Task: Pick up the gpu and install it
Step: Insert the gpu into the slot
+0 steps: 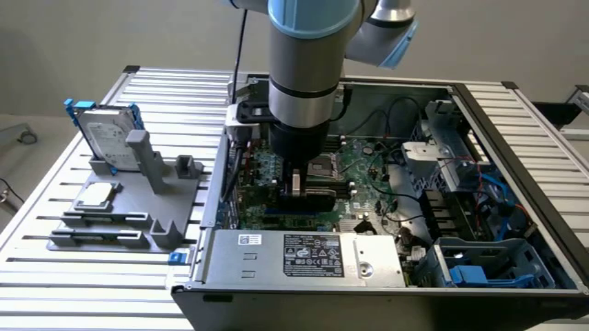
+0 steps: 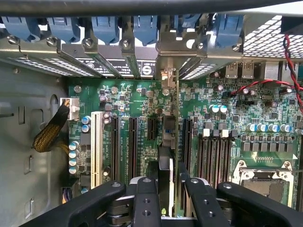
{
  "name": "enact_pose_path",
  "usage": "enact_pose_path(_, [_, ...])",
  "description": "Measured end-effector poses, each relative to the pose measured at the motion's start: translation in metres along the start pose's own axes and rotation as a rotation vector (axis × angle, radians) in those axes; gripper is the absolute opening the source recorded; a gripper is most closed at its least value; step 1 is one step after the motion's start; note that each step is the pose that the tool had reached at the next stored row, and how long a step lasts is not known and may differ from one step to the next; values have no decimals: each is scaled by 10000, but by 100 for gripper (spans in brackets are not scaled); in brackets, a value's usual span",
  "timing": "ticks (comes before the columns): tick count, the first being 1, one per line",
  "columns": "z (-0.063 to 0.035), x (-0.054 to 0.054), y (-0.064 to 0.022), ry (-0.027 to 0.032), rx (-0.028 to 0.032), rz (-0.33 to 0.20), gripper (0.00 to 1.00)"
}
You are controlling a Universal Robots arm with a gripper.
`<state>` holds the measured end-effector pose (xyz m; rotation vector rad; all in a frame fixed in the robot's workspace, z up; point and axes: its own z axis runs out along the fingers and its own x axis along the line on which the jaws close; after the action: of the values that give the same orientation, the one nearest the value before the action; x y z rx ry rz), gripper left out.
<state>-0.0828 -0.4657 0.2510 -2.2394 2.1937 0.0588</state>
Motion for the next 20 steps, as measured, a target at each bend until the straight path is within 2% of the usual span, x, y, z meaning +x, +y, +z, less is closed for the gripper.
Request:
enact_pose_path(11, [34,1,0,-27,0,0,26])
enact_pose_path(12, [39,-1,-2,-45,9,-2,26])
enact_pose_path(13, [41,0,-2,-45,8,-2,28])
enact_pose_path(14, [39,0,-1,-38,6,-1,34])
enact_pose_path(15, [36,1,-1,-32,3,-1,34])
enact_pose_path(18, [14,1,0,-27,1,1,52])
enact_pose_path(20, [-28,-1,1,-28,1,5,52])
